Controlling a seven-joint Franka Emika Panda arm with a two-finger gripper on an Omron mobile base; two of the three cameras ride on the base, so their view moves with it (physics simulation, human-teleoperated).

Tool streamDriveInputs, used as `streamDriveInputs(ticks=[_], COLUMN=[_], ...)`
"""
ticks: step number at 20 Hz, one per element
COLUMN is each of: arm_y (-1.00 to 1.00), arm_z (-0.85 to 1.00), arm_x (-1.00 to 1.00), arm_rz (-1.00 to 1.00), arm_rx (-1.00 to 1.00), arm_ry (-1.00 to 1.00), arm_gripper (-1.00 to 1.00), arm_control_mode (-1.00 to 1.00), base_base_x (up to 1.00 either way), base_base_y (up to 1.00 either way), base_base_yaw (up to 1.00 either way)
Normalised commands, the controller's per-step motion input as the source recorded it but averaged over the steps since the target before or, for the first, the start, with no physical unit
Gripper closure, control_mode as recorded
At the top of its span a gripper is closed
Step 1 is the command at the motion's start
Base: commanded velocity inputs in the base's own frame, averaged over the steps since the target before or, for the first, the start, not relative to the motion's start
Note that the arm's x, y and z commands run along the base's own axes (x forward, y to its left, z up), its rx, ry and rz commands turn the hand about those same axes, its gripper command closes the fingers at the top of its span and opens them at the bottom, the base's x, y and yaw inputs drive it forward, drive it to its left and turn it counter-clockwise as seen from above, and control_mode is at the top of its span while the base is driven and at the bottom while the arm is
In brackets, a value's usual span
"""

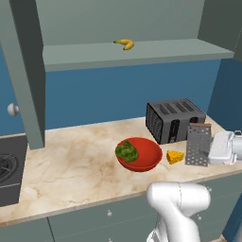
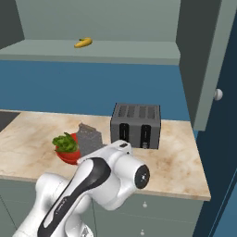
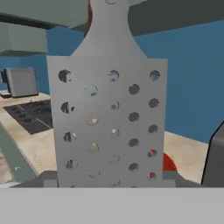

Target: Pick the cheese from the fridge and the cheese grater from the cabinet and place them next to the salad bowl.

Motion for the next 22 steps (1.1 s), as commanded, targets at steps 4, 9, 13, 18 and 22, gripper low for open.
streamDriveInputs(ticks=[4,9,13,18,22], arm_y=[-0.04,-0.08,-0.04,-0.14,-0.22], arm_z=[-0.60,-0.48,-0.15,-0.14,-0.28], arm_x=[0.08,0.09,0.44,0.29,0.01], arm_rz=[0.09,0.08,0.04,0.03,0.00], arm_rx=[0.06,0.04,0.05,0.03,0.00], arm_ry=[0.08,0.01,-0.08,-0.09,-0.04], arm_gripper=[1.00,1.00,1.00,1.00,1.00], arm_control_mode=[-1.00,-1.00,-1.00,-1.00,-1.00], base_base_x=[0.00,0.00,0.00,0.00,0.00], base_base_y=[0.00,0.00,0.00,0.00,0.00], base_base_yaw=[0.00,0.00,0.00,0.00,0.00])
